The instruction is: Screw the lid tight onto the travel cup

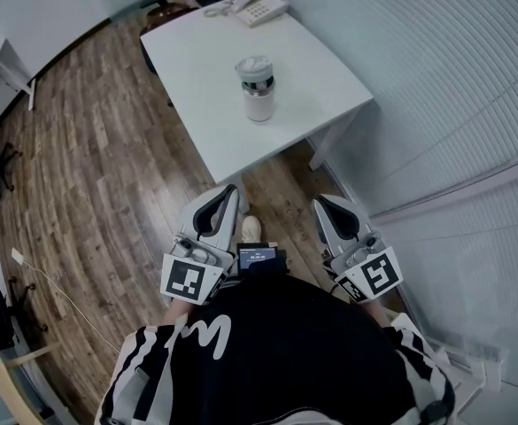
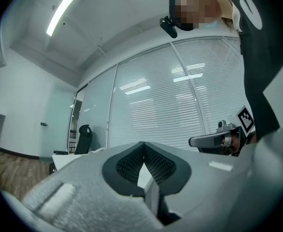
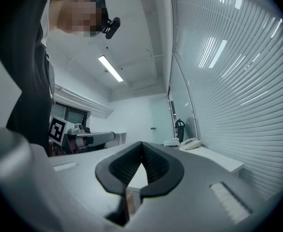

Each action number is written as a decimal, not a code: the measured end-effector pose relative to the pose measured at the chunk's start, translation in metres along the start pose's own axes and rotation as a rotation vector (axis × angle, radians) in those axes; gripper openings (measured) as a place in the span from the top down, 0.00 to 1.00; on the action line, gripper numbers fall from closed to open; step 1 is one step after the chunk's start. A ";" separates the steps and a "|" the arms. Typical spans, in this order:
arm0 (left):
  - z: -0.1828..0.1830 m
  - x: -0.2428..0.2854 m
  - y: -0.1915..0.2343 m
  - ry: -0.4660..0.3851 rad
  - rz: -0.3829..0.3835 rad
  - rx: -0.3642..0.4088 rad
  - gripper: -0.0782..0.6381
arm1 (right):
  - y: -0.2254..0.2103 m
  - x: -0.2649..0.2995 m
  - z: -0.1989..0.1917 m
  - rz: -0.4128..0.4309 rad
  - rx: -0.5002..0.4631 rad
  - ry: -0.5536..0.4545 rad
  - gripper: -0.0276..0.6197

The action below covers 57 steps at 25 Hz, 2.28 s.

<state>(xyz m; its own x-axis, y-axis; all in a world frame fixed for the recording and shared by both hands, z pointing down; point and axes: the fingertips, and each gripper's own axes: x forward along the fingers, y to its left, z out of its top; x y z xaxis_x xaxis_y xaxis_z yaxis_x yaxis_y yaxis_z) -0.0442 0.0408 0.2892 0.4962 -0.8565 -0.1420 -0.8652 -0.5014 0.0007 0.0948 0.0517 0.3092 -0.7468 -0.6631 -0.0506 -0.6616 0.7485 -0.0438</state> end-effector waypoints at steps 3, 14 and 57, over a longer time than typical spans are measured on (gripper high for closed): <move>-0.003 0.021 0.020 0.025 -0.006 0.008 0.89 | -0.015 0.021 0.001 -0.010 0.002 0.000 0.96; 0.000 0.102 0.085 0.003 -0.067 0.009 0.89 | -0.072 0.104 0.011 -0.043 -0.001 -0.014 0.96; -0.134 0.207 0.151 0.298 0.006 -0.166 0.39 | -0.165 0.311 -0.020 0.472 0.013 0.254 0.25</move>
<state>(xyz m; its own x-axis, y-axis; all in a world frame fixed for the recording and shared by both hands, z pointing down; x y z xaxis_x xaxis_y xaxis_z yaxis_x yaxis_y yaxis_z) -0.0626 -0.2290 0.3920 0.5118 -0.8452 0.1538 -0.8567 -0.4888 0.1650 -0.0298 -0.2778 0.3206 -0.9567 -0.2326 0.1752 -0.2504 0.9642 -0.0869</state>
